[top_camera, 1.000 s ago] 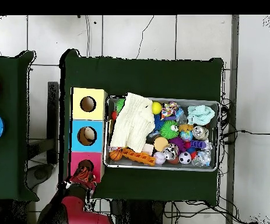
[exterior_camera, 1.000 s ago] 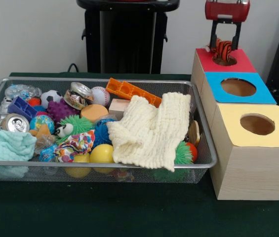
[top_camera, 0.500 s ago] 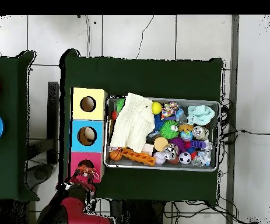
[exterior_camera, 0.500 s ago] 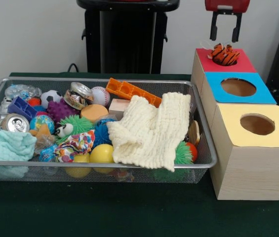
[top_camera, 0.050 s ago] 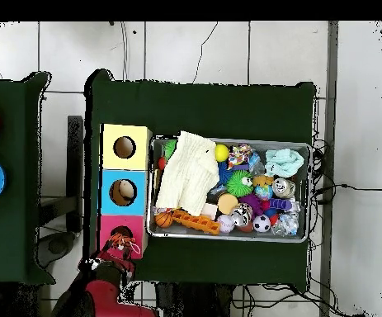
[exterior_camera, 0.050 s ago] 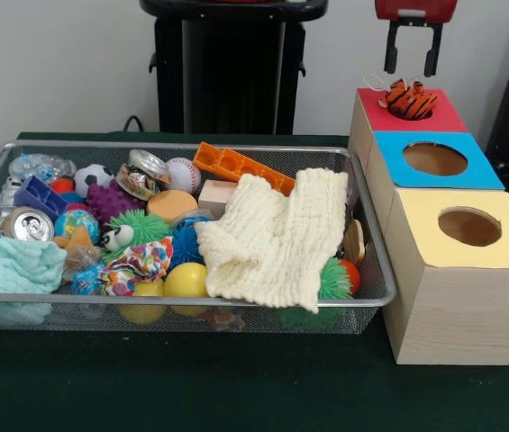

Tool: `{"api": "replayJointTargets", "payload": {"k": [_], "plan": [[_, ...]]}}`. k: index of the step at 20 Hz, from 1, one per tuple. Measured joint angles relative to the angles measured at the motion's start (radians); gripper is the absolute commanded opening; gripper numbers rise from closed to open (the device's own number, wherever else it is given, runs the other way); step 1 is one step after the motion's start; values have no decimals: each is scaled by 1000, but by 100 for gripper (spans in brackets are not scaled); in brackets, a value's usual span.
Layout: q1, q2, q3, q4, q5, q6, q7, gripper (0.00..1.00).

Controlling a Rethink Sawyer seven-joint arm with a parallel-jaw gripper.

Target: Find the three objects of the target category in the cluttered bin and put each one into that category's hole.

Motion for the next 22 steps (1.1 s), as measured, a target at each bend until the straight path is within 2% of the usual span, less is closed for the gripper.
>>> {"api": "replayJointTargets", "payload": {"k": [10, 14, 17, 22], "plan": [[6, 35, -2, 0, 0, 0, 0, 100], [11, 82, -3, -1, -1, -7, 0, 100], [11, 127, -3, -1, -11, -47, 0, 100], [25, 133, -10, 7, -33, -98, 0, 100]]}}
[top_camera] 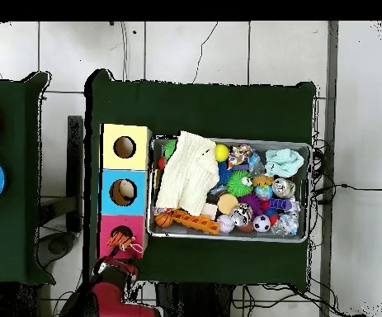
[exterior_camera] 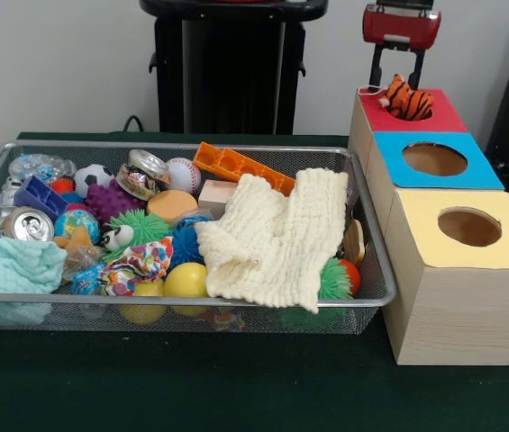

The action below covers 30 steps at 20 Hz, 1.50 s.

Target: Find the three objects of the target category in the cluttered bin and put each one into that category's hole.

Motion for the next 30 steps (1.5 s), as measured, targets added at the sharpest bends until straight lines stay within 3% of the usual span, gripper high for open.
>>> {"api": "replayJointTargets", "payload": {"k": [13, 30], "plan": [[74, 26, -48, 1, 3, -75, 0, 100], [93, 21, -56, 1, 120, -75, 0, 100]]}}
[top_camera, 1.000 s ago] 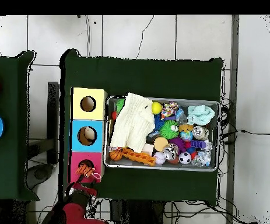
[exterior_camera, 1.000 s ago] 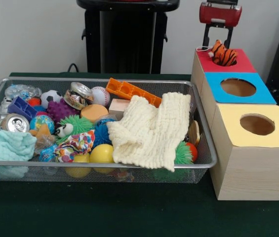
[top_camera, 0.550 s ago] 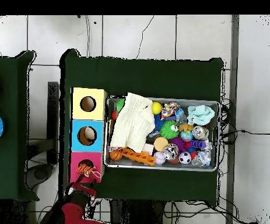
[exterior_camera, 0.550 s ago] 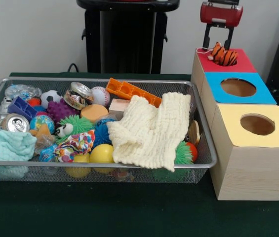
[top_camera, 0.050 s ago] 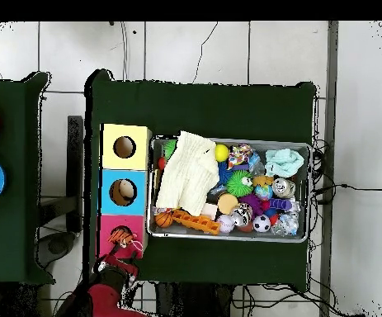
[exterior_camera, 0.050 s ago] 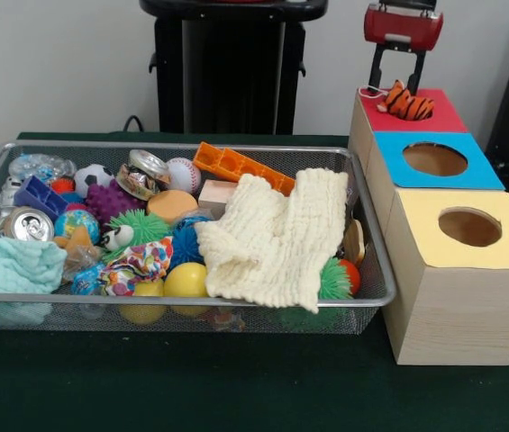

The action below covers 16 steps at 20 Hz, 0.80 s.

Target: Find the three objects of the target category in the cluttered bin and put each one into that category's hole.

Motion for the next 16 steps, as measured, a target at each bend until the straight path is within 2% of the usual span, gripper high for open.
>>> {"api": "replayJointTargets", "payload": {"k": [9, 16], "plan": [[1, -29, -1, -4, 69, 0, 0, 100], [-3, -30, -1, -27, 95, 0, 0, 100]]}}
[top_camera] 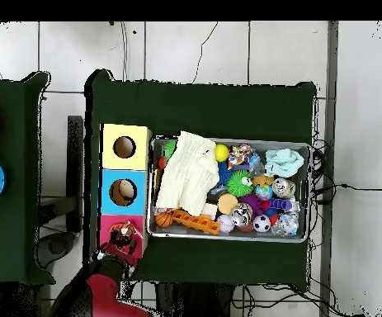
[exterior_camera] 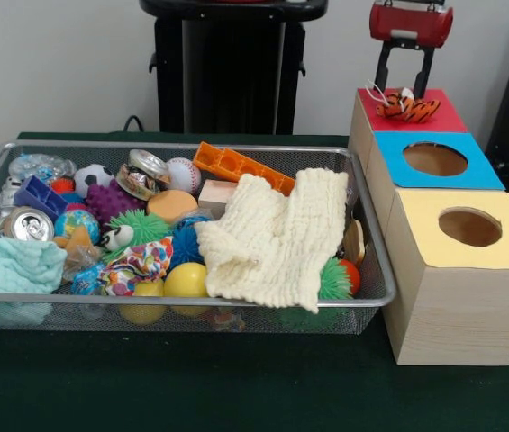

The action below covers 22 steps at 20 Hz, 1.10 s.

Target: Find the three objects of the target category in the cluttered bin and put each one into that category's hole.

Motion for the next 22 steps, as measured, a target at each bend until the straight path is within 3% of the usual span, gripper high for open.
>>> {"api": "replayJointTargets", "payload": {"k": [16, 22], "plan": [[-8, 40, 0, -64, 13, 0, 0, 100], [-63, 73, 20, -80, -31, -23, 0, 100]]}}
